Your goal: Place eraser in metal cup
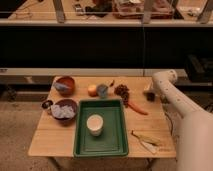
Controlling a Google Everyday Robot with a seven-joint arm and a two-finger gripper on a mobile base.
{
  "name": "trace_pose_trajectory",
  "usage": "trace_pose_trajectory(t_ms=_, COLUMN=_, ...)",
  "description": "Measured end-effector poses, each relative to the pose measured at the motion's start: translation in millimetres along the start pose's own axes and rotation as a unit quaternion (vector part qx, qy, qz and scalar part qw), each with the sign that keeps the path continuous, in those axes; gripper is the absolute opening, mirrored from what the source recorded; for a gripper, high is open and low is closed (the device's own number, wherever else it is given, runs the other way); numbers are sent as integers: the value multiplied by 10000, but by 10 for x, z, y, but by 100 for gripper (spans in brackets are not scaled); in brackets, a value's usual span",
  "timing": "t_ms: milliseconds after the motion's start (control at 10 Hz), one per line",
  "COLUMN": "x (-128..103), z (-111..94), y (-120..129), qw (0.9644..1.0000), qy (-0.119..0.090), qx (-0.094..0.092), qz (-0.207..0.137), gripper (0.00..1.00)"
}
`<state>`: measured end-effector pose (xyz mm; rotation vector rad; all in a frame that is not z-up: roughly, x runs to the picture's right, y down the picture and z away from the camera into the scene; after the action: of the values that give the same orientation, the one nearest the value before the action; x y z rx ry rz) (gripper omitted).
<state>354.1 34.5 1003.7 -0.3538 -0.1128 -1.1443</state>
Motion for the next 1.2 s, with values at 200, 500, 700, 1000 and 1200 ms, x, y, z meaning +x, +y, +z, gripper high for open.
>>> trace_pose_trajectory(t_ms=200, x=-4, z=79, y=27, qw=10000, qy=-15, qx=16, qz=81, gripper=58)
trace_pose_trajectory(t_ms=500, x=15, z=-2, y=74, qw=9997, qy=81, qx=202, qz=98, gripper=28)
trace_pose_trajectory(t_ms=700, x=8, z=-80, y=84, qw=9994, qy=153, qx=289, qz=93, gripper=12)
trace_pose_trajectory(t_ms=1000, x=-5, z=-420, y=-23, qw=9969, qy=420, qx=663, qz=56, gripper=0)
trace_pose_trajectory(t_ms=1200, x=-45, z=-889, y=-79, qw=9916, qy=709, qx=1079, qz=-40, gripper=0)
